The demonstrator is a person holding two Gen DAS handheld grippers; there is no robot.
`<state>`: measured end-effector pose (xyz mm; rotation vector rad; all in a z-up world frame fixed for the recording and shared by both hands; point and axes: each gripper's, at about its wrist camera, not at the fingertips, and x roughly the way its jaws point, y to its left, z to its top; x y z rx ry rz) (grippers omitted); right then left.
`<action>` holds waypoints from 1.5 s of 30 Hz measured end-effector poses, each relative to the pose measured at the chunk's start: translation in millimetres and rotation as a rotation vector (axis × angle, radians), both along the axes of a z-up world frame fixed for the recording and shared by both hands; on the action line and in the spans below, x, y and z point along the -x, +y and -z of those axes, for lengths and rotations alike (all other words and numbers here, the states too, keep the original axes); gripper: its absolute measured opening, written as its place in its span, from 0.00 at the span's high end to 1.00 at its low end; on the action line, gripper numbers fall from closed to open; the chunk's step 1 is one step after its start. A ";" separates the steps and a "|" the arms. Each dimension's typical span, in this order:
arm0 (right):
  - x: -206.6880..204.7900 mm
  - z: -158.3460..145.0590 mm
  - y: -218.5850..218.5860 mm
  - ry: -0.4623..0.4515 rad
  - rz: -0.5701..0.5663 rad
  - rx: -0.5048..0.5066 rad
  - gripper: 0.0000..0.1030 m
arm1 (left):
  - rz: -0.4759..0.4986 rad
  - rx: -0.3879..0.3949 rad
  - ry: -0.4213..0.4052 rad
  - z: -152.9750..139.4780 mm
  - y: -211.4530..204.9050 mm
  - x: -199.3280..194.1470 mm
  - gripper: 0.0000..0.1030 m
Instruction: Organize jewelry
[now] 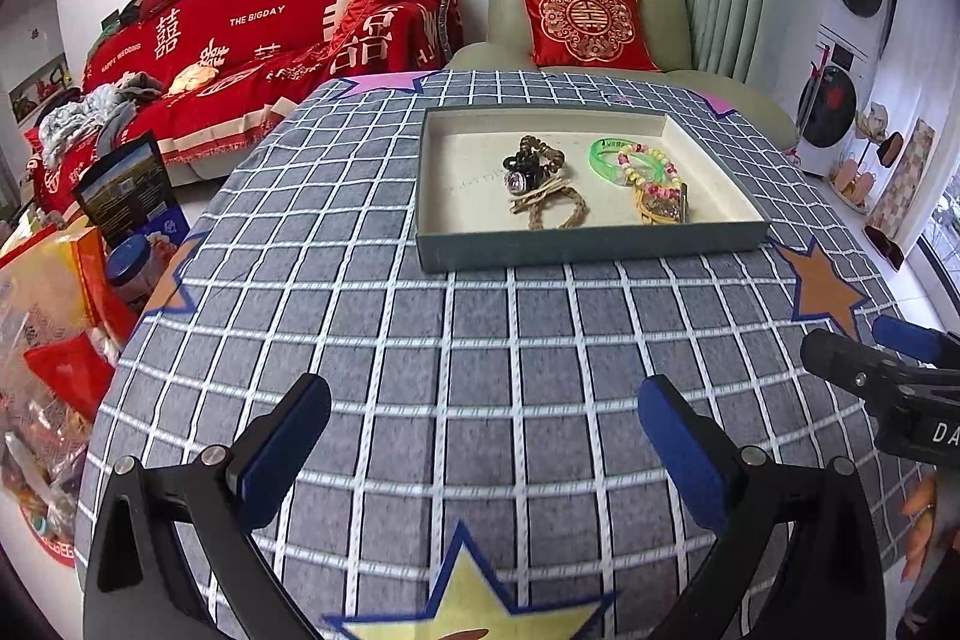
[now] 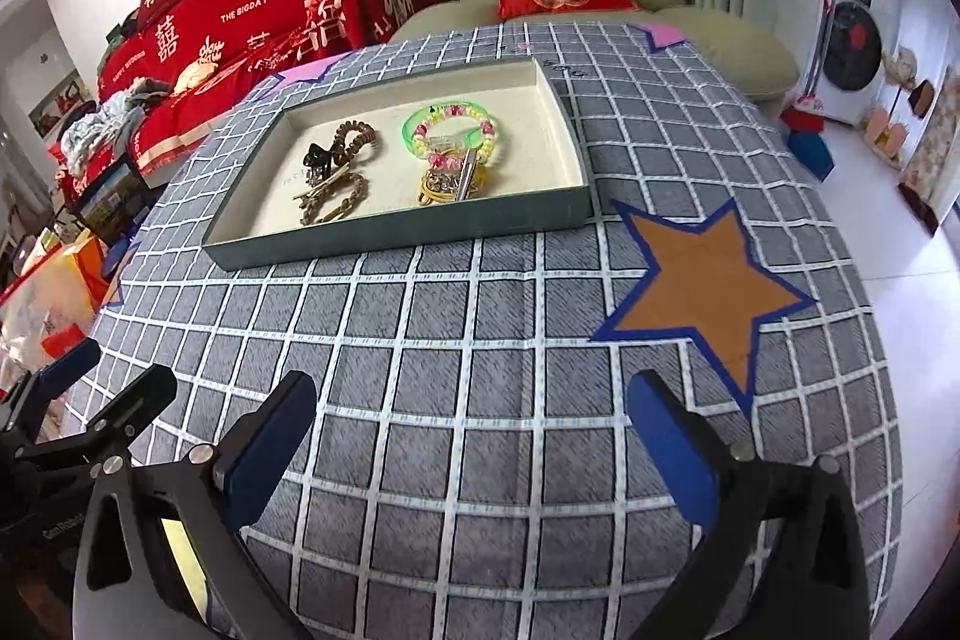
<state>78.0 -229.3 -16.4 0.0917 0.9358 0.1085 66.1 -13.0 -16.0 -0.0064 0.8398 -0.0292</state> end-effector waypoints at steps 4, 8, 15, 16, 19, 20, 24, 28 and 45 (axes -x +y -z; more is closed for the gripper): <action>14.9 -5.3 6.4 -0.017 -0.007 0.034 0.00 | -0.011 0.010 -0.012 -4.8 4.0 9.8 0.00; 28.8 -11.4 11.0 -0.041 -0.010 0.061 0.00 | -0.024 -0.006 -0.049 -12.9 4.7 23.6 0.00; 46.5 -28.2 14.9 -0.116 0.016 0.098 0.00 | -0.028 -0.035 -0.102 -26.2 1.9 39.8 0.00; 48.9 -31.1 15.6 -0.130 0.020 0.108 0.00 | -0.026 -0.040 -0.109 -28.3 0.9 41.8 0.00; 54.9 -40.5 18.1 -0.167 0.029 0.123 0.00 | -0.023 -0.050 -0.125 -33.3 -1.9 46.3 0.00; 57.6 -43.9 18.0 -0.181 0.033 0.125 0.00 | -0.021 -0.051 -0.127 -34.0 -2.7 46.9 0.00; 64.0 -52.9 18.3 -0.210 0.040 0.134 0.00 | -0.019 -0.047 -0.142 -40.0 -4.8 53.2 0.00; 70.7 -56.9 14.1 -0.226 0.059 0.132 0.00 | -0.014 -0.044 -0.143 -43.3 -6.6 57.7 0.00; 82.6 -61.6 14.5 -0.264 0.072 0.151 0.00 | -0.024 -0.051 -0.146 -49.3 -6.5 66.1 0.00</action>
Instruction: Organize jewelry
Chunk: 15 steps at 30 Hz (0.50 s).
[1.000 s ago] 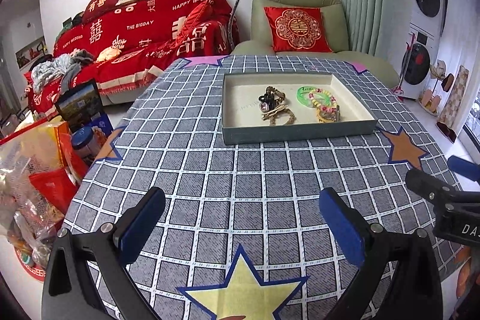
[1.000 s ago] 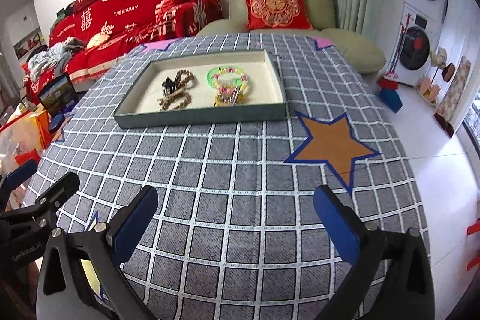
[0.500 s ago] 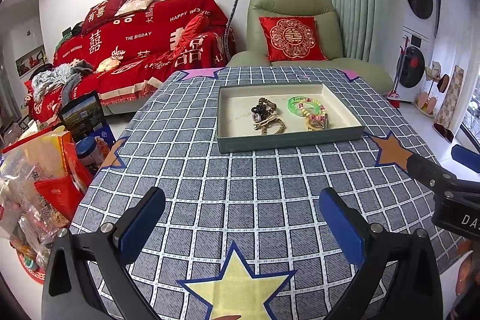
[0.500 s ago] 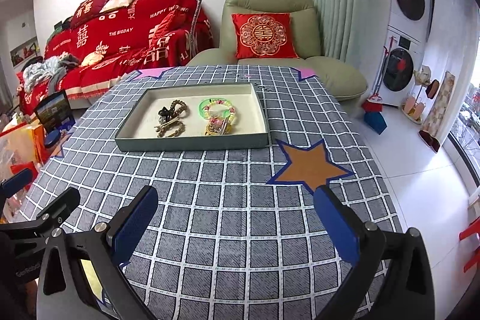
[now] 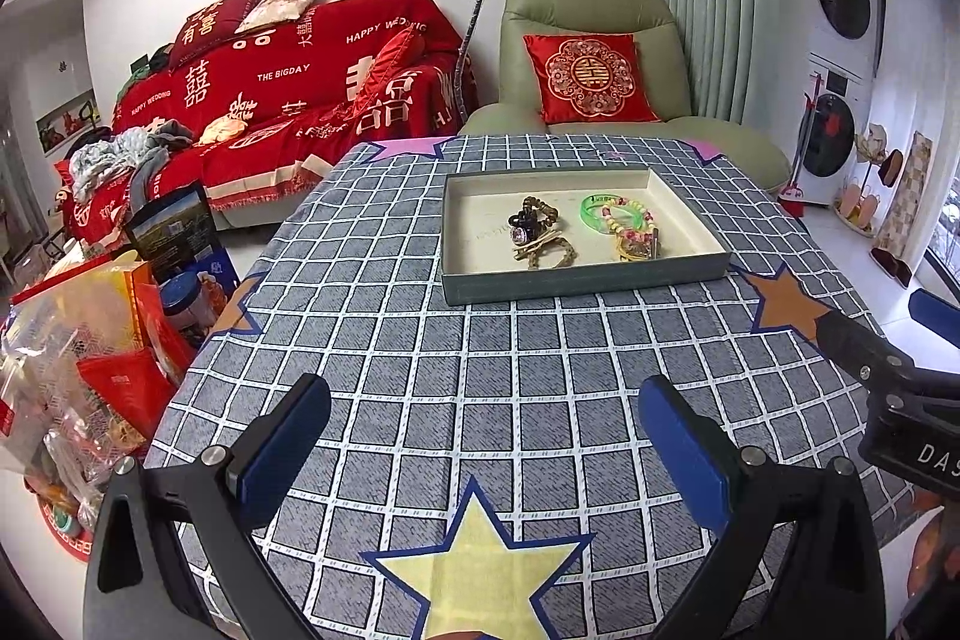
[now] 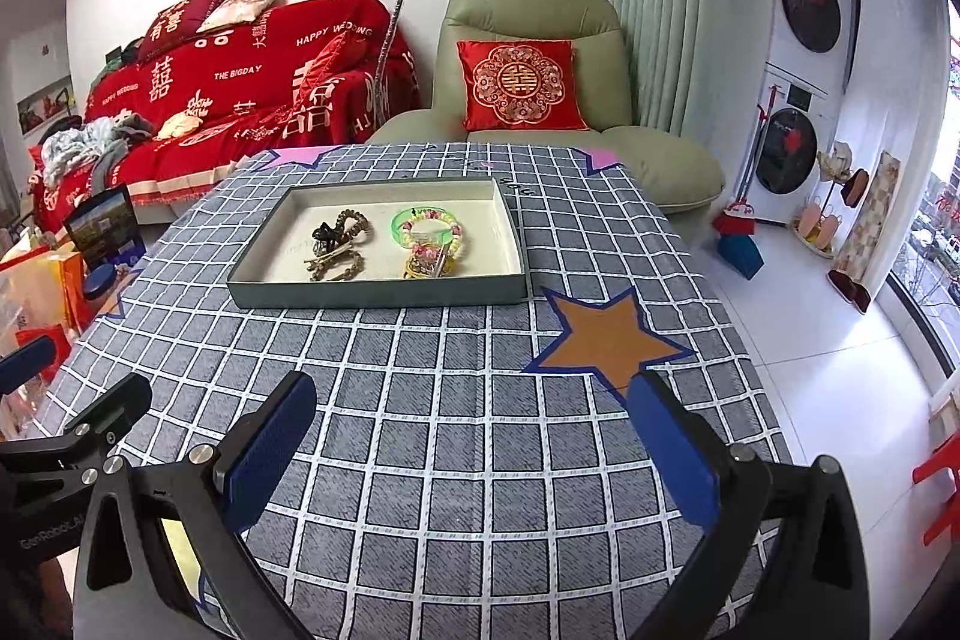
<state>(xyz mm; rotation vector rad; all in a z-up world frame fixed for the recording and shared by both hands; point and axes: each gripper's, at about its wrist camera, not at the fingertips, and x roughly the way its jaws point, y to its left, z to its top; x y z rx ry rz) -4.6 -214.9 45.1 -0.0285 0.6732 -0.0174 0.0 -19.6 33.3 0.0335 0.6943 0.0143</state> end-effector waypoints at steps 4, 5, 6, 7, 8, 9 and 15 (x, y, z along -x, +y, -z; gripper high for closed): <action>-0.3 0.4 1.3 0.004 -0.006 0.001 0.00 | -0.001 0.004 0.005 0.6 0.1 -0.7 0.00; -0.6 0.7 1.8 0.005 -0.007 0.003 0.00 | 0.000 0.006 0.006 0.4 0.2 -0.5 0.00; -1.0 0.8 2.0 0.006 -0.009 0.003 0.00 | 0.000 0.005 0.007 0.8 -0.3 -0.8 0.00; -1.6 1.0 2.5 0.007 -0.010 0.002 0.00 | -0.001 0.003 0.007 0.7 -0.3 -0.8 0.00; -1.7 1.0 2.5 0.007 -0.011 0.001 0.00 | -0.002 0.002 0.006 0.6 -0.1 -0.7 0.00; -1.8 1.0 3.0 0.007 -0.010 0.001 0.00 | -0.001 0.005 0.006 0.8 0.0 -0.8 0.00; -2.0 0.3 4.0 0.005 -0.013 -0.004 0.00 | -0.001 0.005 0.008 1.1 0.0 -1.1 0.00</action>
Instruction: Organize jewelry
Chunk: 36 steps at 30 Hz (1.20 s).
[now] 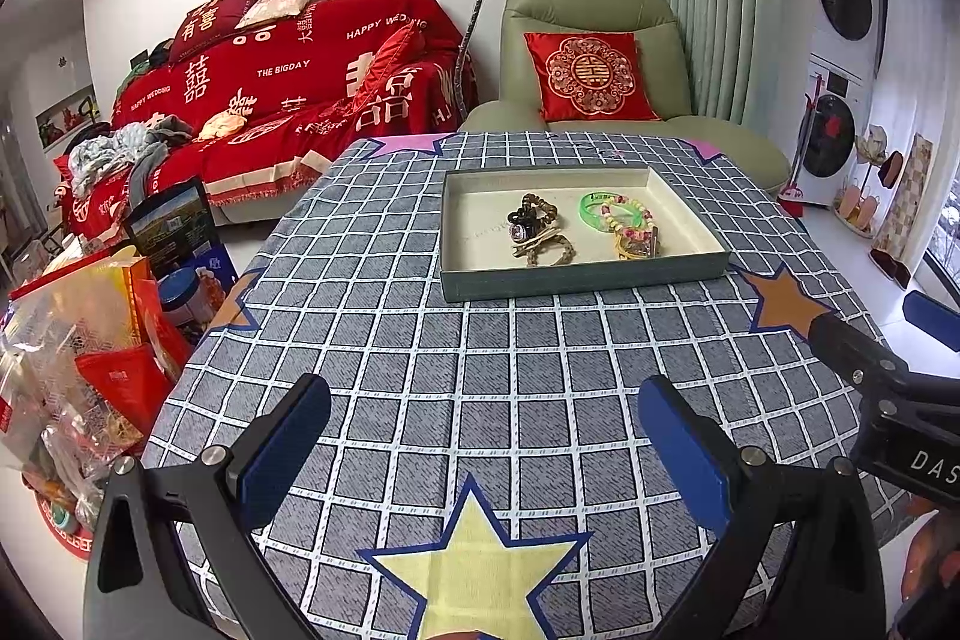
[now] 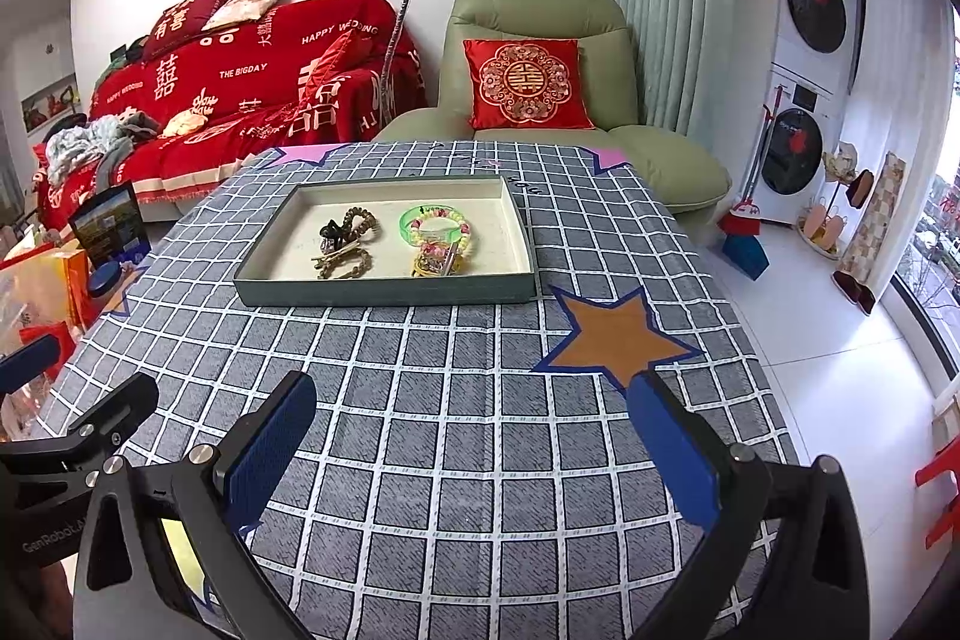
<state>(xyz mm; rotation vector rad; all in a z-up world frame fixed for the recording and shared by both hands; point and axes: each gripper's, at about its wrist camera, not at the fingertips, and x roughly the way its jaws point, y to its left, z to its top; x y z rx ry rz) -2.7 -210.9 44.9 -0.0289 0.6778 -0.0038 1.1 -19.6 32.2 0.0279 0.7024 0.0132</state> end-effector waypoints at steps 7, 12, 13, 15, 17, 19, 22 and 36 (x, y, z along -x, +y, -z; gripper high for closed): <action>-0.9 -0.2 0.6 -0.004 -0.001 -0.005 0.00 | 0.000 -0.001 -0.001 0.0 -0.1 -0.3 0.00; -1.7 -0.8 0.0 -0.004 -0.001 -0.009 0.00 | 0.006 -0.004 0.001 0.7 -0.6 -0.3 0.00; -1.7 -0.8 0.1 -0.004 -0.001 -0.010 0.00 | 0.005 -0.004 0.001 0.9 -1.1 -0.4 0.00; -1.7 -0.8 -0.1 -0.004 -0.001 -0.009 0.00 | 0.005 -0.003 0.000 1.0 -1.0 -0.4 0.00; -1.9 -0.7 -0.1 -0.004 -0.001 -0.010 0.00 | 0.005 -0.002 0.002 1.4 -1.8 -0.6 0.00; -2.2 -1.5 0.0 -0.004 -0.001 -0.010 0.00 | 0.005 -0.004 0.001 1.6 -1.8 -0.5 0.00; -1.8 -2.1 0.3 -0.005 -0.002 -0.009 0.00 | 0.007 -0.002 0.002 1.5 -1.7 -0.5 0.00; 0.2 -2.7 3.4 -0.002 -0.003 -0.014 0.00 | 0.006 0.001 0.008 2.7 -3.6 0.2 0.00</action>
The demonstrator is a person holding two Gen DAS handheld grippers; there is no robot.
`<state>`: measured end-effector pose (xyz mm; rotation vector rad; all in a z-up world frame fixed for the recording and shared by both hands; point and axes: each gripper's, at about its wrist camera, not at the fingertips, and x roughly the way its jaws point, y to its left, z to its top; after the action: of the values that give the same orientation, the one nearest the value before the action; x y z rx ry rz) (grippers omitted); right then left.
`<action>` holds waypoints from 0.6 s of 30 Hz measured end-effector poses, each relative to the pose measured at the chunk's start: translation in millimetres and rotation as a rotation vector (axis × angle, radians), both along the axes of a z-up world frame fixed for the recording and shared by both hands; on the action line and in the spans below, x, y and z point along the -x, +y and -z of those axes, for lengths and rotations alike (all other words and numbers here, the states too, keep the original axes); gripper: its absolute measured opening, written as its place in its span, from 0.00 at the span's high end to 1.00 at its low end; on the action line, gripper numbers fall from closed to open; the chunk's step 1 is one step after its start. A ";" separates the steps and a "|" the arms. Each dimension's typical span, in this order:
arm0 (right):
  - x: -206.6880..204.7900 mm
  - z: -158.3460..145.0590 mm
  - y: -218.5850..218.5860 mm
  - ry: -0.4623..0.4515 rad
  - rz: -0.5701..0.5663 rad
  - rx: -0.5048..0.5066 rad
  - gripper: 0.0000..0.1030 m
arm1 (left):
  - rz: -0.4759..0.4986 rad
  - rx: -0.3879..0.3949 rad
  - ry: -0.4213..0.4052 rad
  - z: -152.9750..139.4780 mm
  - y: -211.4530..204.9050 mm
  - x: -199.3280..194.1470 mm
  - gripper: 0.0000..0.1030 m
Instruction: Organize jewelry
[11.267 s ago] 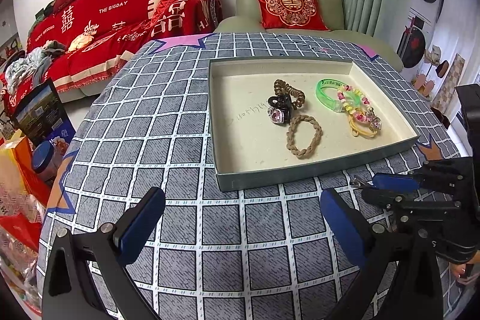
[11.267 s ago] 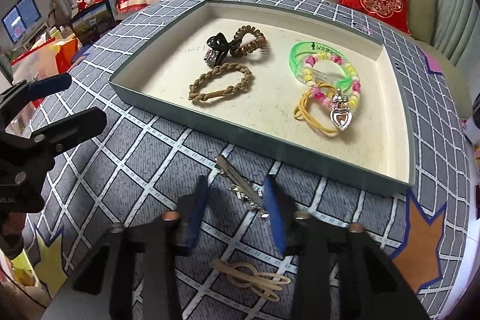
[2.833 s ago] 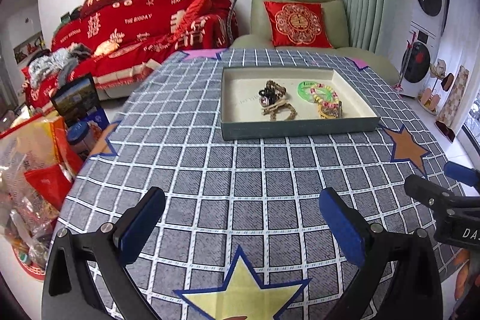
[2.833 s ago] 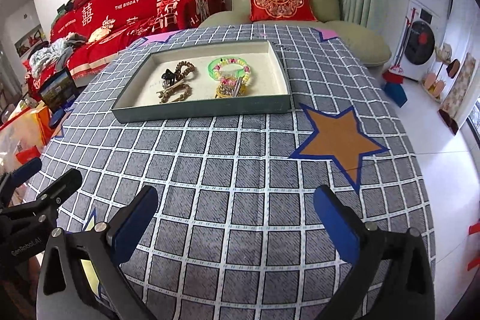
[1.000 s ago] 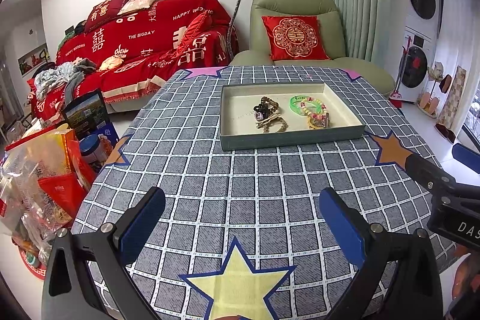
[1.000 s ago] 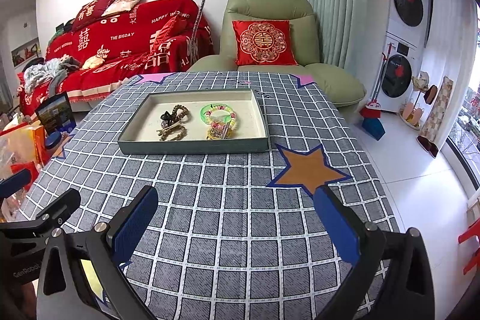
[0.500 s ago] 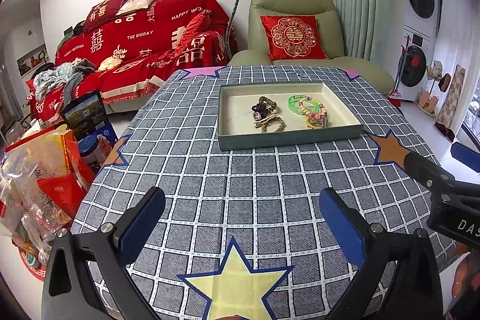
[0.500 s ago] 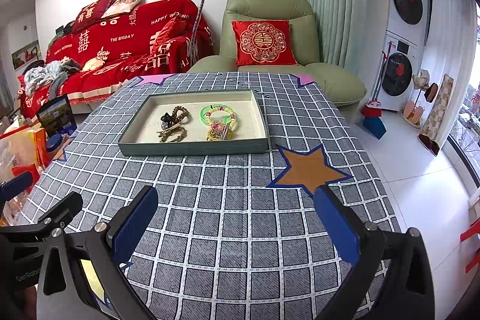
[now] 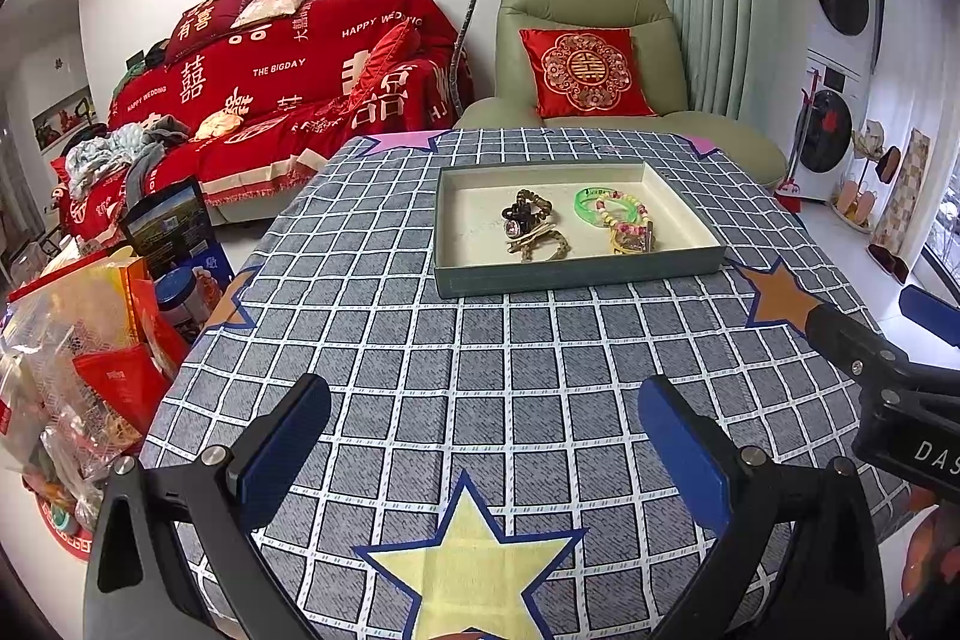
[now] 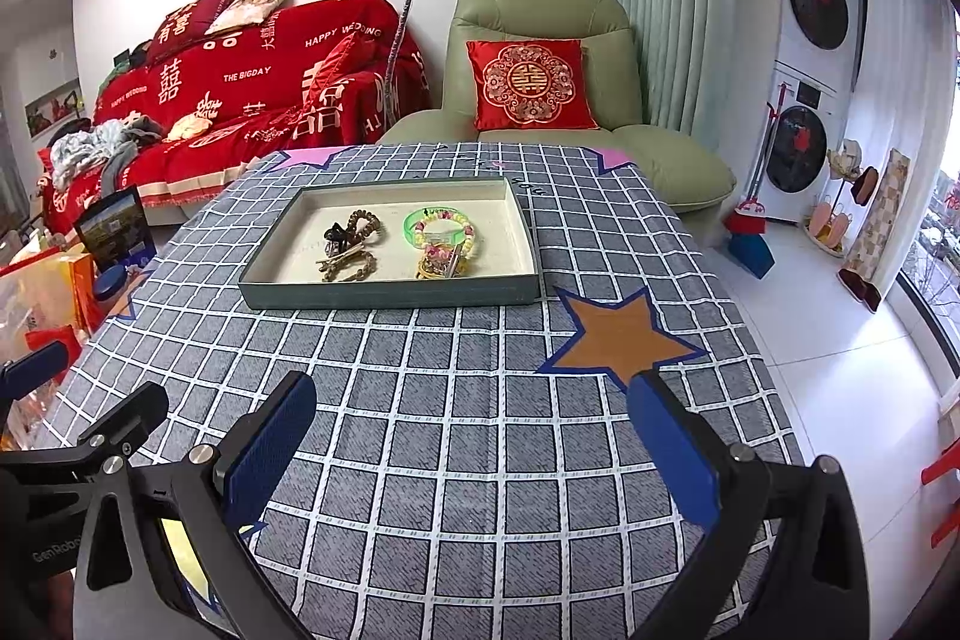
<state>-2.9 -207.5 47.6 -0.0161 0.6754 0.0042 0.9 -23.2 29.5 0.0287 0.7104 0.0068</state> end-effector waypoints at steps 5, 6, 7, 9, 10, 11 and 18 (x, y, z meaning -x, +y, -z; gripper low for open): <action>-0.1 1.0 -0.3 0.001 0.001 -0.001 0.00 | 0.002 0.000 0.001 1.1 -0.7 0.5 0.00; 0.0 0.9 -0.2 0.001 0.002 -0.001 0.00 | 0.002 -0.001 0.000 0.8 -0.5 0.3 0.00; 0.2 0.9 0.0 0.001 0.002 -0.001 0.00 | 0.002 -0.002 -0.001 1.1 -0.7 0.6 0.00; -1.0 1.9 0.2 0.002 0.002 -0.001 0.00 | 0.003 -0.002 0.000 2.1 -0.6 0.7 0.00; -0.6 2.0 0.8 0.003 0.001 -0.001 0.00 | 0.003 -0.001 0.000 2.1 -0.4 0.5 0.00; -0.4 1.8 1.0 0.003 0.000 0.000 0.00 | 0.002 -0.001 0.001 2.1 -0.3 0.4 0.00; 0.0 3.3 0.8 0.002 0.001 -0.003 0.00 | 0.002 0.000 0.000 3.1 0.2 1.0 0.00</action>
<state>-2.8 -206.7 44.3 -0.0127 0.6777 0.0040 -0.1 -23.0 26.4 0.0295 0.7107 0.0048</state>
